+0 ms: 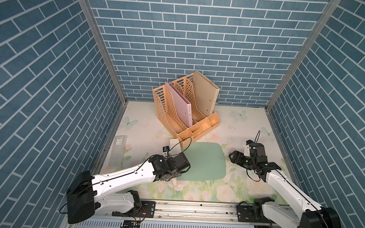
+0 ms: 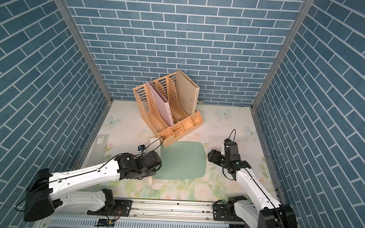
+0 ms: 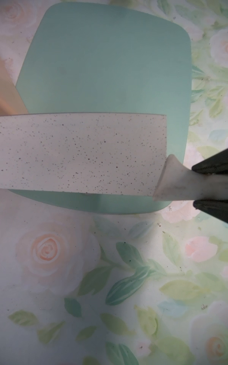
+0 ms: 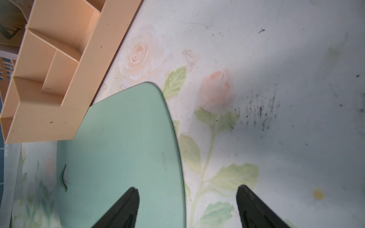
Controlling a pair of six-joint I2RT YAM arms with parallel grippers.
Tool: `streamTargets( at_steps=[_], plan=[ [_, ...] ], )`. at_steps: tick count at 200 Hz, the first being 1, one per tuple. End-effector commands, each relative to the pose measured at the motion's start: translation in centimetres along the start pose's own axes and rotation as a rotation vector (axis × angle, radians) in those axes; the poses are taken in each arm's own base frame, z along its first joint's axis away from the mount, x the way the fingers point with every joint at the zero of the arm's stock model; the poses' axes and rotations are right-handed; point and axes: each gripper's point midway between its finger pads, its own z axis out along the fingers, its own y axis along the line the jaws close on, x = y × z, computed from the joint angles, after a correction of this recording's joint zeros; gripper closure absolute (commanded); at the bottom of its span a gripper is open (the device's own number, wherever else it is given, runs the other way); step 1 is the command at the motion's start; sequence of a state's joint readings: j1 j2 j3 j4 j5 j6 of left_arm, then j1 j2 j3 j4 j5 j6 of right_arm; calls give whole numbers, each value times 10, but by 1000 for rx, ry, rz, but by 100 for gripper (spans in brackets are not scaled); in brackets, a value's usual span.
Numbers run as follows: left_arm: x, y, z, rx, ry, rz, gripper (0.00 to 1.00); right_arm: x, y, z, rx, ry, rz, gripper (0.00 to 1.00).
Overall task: Align the knife with the edge of the cutting board
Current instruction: Place the knife at the edge of the cutting board.
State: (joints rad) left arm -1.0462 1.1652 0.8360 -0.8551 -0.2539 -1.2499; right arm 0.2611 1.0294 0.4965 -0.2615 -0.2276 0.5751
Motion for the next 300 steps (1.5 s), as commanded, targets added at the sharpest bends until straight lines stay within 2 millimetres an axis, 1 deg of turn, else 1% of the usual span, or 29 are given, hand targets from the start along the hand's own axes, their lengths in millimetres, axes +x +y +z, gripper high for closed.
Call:
streamTargets(
  at_steps=[1, 25, 48, 63, 84, 104, 115, 145, 159, 185, 216, 232, 248, 263, 279, 300],
  plan=[
    [-8, 8, -14, 17, -47, -13, 100, 3, 0, 2, -7, 18, -24, 19],
    [-6, 9, -24, 58, -36, -8, 100, 3, 0, 3, -9, 19, -26, 19],
    [-2, 7, -33, 94, -30, 39, 100, 2, 0, 4, -10, 19, -24, 20],
    [-1, -4, -41, 159, -47, 95, 100, 3, 1, 4, -11, 23, -22, 20],
    [-3, -13, -46, 198, -59, 119, 100, 2, 0, 4, -6, 21, -23, 20],
    [-1, -32, -45, 233, -54, 136, 100, 1, -2, 3, 3, 16, -22, 20],
    [0, -47, -44, 246, -56, 152, 100, 0, -4, 3, 14, 10, -22, 20],
    [14, -96, -34, 265, -33, 166, 100, -7, -14, 2, 56, -11, 5, 20],
    [26, -120, -24, 259, -17, 181, 100, -14, -23, 1, 92, -33, 22, 20],
    [52, -159, -5, 241, 15, 165, 100, -31, -56, -1, 182, -69, 109, 20],
    [83, -200, 12, 269, 61, 166, 100, -50, -90, -6, 206, -110, 238, 22],
    [97, -212, 17, 262, 67, 173, 100, -55, -101, -9, 229, -129, 269, 22],
    [107, -212, 26, 235, 81, 157, 100, -55, -110, -9, 244, -138, 297, 22],
    [117, -218, 33, 246, 104, 153, 100, -53, -115, -7, 249, -135, 308, 23],
    [120, -216, 41, 224, 102, 137, 100, -50, -116, -4, 248, -126, 314, 23],
    [120, -216, 43, 220, 73, 115, 100, -47, -117, -3, 246, -127, 314, 23]
  ],
)
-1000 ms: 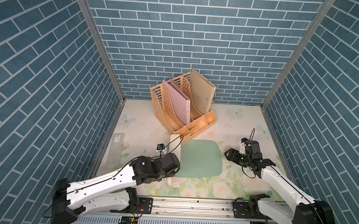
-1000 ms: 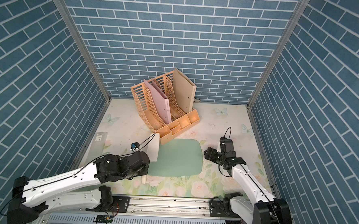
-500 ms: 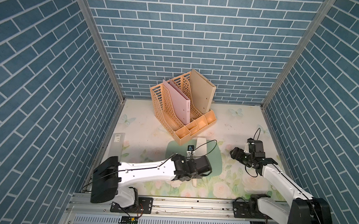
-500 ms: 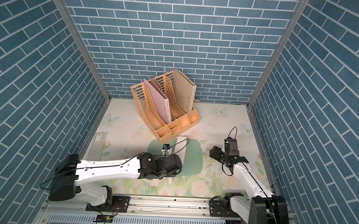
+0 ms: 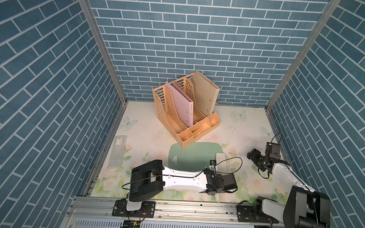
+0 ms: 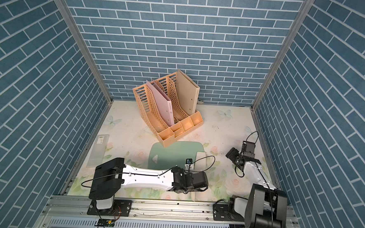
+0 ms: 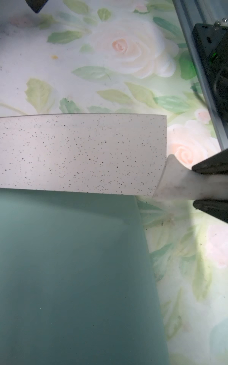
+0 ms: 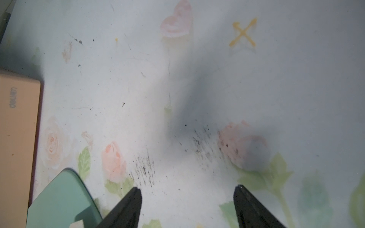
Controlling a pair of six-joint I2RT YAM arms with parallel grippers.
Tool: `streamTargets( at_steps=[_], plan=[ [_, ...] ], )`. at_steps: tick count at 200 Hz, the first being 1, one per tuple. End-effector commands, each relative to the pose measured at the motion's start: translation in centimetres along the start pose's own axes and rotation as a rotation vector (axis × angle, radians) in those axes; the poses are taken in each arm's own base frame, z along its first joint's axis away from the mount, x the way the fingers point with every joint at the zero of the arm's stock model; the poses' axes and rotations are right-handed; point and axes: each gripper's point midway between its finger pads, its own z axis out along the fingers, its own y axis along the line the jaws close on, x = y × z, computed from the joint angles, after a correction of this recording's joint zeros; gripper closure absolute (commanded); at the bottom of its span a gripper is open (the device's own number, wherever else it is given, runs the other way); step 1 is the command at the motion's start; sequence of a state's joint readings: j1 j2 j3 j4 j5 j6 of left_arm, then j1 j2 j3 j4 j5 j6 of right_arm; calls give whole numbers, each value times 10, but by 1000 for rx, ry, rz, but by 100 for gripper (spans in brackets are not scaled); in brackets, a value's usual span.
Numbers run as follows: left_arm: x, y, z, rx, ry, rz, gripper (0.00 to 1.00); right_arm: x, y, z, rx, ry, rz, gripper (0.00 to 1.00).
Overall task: Align the knife with the edge of the cutting board
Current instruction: Place the knife at the edge of the cutting board.
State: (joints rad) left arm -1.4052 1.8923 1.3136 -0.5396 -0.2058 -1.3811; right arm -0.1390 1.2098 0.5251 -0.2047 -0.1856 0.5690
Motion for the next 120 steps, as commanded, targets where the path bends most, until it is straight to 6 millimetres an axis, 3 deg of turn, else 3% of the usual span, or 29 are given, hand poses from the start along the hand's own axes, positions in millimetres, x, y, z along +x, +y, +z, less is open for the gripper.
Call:
streamTargets(
  at_steps=[1, 63, 120],
  plan=[
    [-8, -11, -3, 25, -56, -55, 100, -1, 0, 1, -12, -12, -14, 23],
    [6, -17, 16, 15, -33, -54, 100, 4, 2, 5, -34, 10, -10, 23],
    [8, -9, 22, -14, -41, -71, 100, 8, 3, 7, -48, 22, -12, 24]
  ],
)
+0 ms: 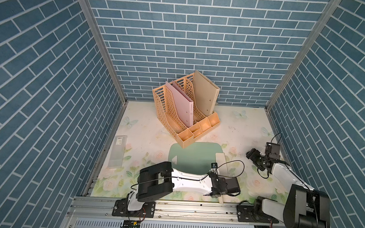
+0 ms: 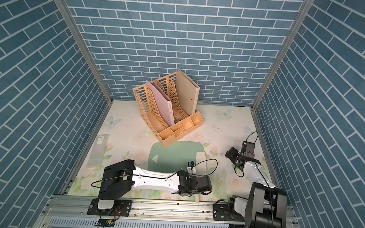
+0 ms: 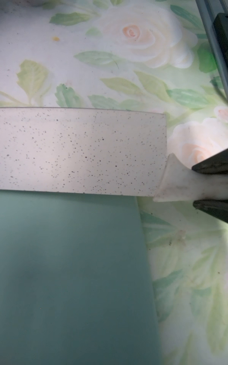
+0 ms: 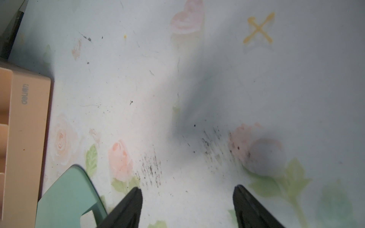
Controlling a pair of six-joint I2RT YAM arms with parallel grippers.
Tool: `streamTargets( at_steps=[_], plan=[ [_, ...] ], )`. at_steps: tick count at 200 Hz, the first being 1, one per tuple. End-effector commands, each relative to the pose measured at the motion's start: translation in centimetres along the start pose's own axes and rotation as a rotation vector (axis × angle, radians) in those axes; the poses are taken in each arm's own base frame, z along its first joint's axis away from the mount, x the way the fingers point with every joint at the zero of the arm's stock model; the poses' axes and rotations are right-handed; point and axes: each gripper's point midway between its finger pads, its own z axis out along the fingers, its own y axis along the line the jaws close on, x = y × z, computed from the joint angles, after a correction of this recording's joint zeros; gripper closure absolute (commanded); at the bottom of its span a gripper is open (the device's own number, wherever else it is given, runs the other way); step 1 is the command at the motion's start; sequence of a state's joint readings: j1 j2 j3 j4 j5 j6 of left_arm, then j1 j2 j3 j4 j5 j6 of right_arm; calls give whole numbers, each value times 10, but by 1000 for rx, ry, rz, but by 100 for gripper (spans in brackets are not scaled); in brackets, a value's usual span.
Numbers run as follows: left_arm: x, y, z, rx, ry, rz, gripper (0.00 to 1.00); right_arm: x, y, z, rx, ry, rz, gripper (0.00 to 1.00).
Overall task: Align the knife with the edge of the cutting board
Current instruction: Place the knife at the edge of the cutting board.
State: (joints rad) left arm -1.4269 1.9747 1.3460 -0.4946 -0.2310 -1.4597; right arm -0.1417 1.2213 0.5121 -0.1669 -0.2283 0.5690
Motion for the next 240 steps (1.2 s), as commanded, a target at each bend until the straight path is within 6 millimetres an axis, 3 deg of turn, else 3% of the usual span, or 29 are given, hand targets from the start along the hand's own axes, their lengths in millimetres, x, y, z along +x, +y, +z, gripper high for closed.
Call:
streamTargets(
  at_steps=[1, 240],
  plan=[
    [-1, 0, 1, -12, -24, -13, 100, 5, -3, 3, -6, 12, -11, 24],
    [-8, 7, 13, -98, -87, 54, 100, 12, -1, 5, -27, 38, -6, 24]
  ],
)
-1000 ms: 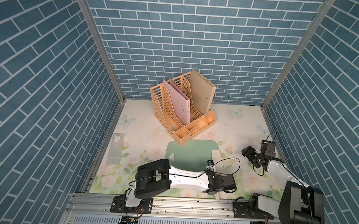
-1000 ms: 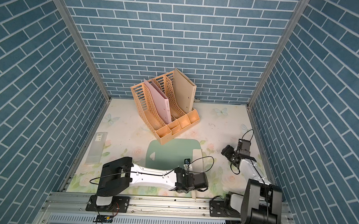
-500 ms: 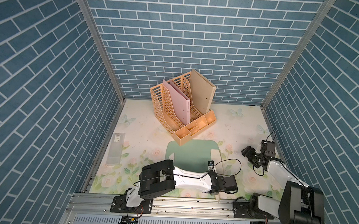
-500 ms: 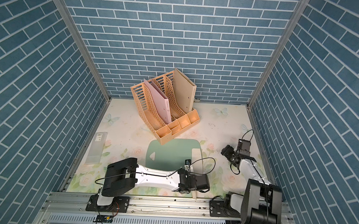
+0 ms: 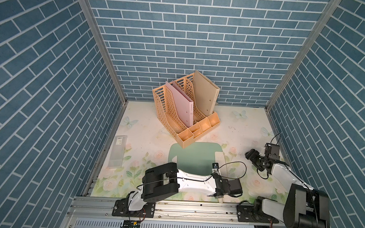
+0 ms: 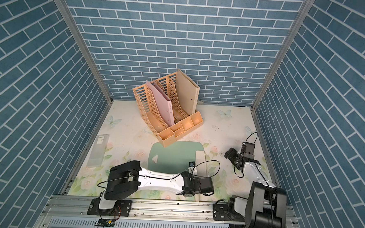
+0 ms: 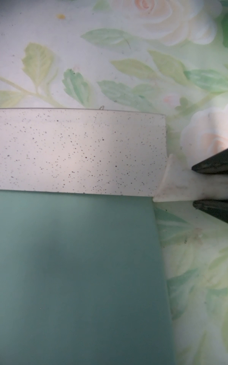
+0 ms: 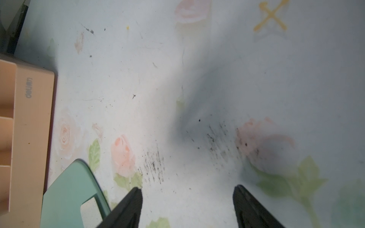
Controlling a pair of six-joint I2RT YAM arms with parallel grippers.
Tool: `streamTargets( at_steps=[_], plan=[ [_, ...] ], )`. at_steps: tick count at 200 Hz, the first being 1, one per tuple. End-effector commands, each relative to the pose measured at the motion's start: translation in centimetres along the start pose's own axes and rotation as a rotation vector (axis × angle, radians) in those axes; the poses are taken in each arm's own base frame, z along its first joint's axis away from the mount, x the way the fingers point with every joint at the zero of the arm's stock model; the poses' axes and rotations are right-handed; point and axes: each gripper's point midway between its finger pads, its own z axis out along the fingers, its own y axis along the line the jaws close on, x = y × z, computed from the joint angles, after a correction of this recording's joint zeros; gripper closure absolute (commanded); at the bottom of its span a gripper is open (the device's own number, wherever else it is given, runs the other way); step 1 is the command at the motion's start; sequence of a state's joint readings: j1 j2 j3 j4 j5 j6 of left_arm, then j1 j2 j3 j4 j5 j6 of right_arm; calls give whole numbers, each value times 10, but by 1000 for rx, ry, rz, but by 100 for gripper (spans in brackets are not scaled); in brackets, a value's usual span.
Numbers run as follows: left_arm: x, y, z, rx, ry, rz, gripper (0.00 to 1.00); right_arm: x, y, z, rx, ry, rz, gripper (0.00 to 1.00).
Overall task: Align the knife with the edge of the cutting board
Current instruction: Place the knife at the edge of the cutting board.
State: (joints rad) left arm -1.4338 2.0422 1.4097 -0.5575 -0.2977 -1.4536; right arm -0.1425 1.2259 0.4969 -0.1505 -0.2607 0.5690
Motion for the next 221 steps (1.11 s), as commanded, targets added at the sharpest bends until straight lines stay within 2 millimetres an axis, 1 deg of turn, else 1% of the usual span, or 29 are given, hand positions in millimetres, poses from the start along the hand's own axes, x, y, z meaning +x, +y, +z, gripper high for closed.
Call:
streamTargets(
  at_steps=[1, 81, 221],
  plan=[
    [-4, 3, 2, -30, -30, 21, 100, 6, -3, 3, -1, 19, -7, 24],
    [-5, 2, 5, -34, -30, 27, 100, 8, -3, 4, -7, 28, -7, 24],
    [-14, 4, 9, -54, -46, 36, 100, 12, -2, 7, -19, 51, -3, 24]
  ],
)
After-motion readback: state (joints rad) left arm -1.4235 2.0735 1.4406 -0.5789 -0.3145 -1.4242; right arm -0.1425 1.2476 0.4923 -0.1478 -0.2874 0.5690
